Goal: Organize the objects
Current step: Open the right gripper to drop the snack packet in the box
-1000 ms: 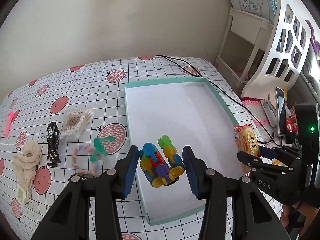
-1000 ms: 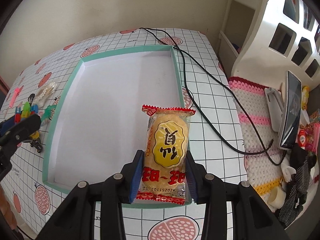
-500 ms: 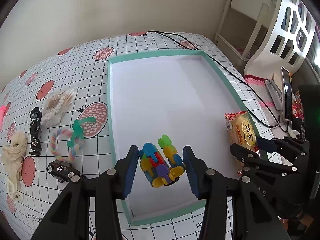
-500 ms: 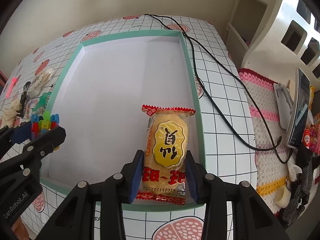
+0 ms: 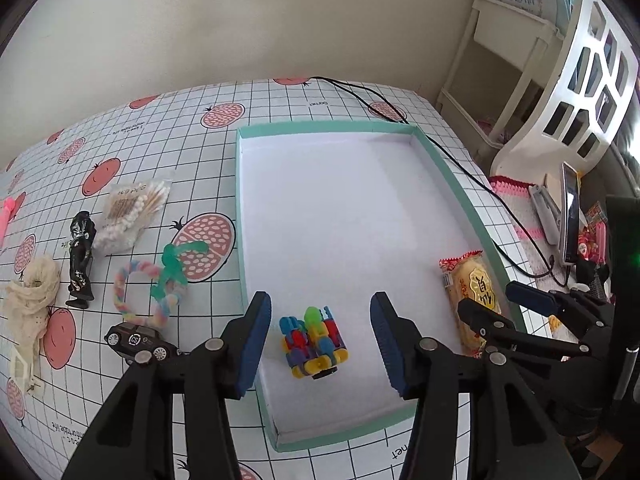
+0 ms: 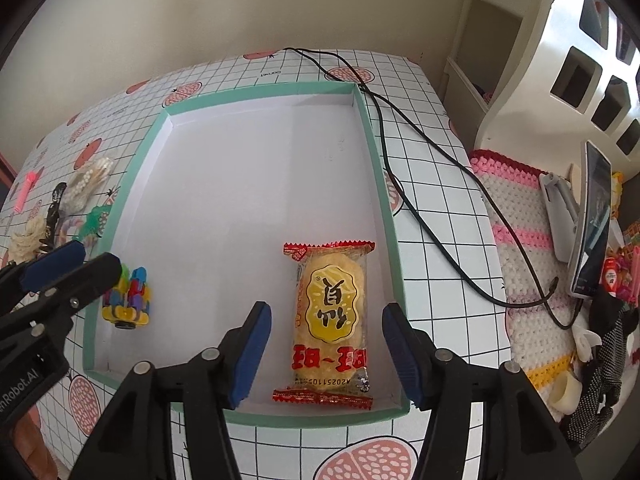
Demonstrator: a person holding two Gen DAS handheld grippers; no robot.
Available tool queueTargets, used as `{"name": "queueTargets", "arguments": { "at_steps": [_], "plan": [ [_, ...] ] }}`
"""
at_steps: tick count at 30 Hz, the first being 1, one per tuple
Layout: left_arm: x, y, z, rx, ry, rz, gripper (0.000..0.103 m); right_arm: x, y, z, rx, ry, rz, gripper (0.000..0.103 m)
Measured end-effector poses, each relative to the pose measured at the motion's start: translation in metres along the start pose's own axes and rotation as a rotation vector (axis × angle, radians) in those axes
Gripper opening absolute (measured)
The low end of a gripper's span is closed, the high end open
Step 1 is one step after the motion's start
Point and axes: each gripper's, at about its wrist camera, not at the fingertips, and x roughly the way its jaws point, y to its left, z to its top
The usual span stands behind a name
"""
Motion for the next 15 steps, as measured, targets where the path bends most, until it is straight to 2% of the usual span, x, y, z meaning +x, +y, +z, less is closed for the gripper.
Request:
{"name": "queueTargets", "arguments": {
  "at_steps": [4,5,6,7,8,9,11,13,15],
  "plan": [
    [-0.011,0.013,0.005,-0.051,-0.042,0.009,0.054,-0.002,0.003,0.0,-0.008,-0.02,-0.005,0.063],
    [-0.012,0.016,0.006,-0.064,-0.049,0.011,0.054,-0.003,0.004,0.0,-0.011,-0.028,-0.004,0.066],
    [-0.014,0.02,0.007,-0.076,-0.052,0.016,0.055,-0.004,0.005,0.0,-0.011,-0.035,-0.002,0.073],
    [-0.014,0.024,0.008,-0.087,-0.053,0.024,0.058,-0.004,0.006,0.0,-0.009,-0.04,0.0,0.079],
    [-0.014,0.027,0.008,-0.097,-0.052,0.037,0.065,-0.004,0.007,-0.001,-0.006,-0.042,0.003,0.081],
    [-0.014,0.03,0.008,-0.107,-0.052,0.057,0.068,-0.003,0.008,0.0,-0.002,-0.04,0.005,0.083],
    [-0.012,0.037,0.007,-0.127,-0.047,0.096,0.07,-0.001,0.009,0.0,0.002,-0.038,0.008,0.086],
    [-0.01,0.046,0.005,-0.151,-0.033,0.126,0.071,0.0,0.012,0.0,0.004,-0.035,0.012,0.096],
    [-0.007,0.056,0.003,-0.184,-0.016,0.146,0.083,0.0,0.014,-0.001,-0.001,-0.037,0.017,0.103]
  ]
}}
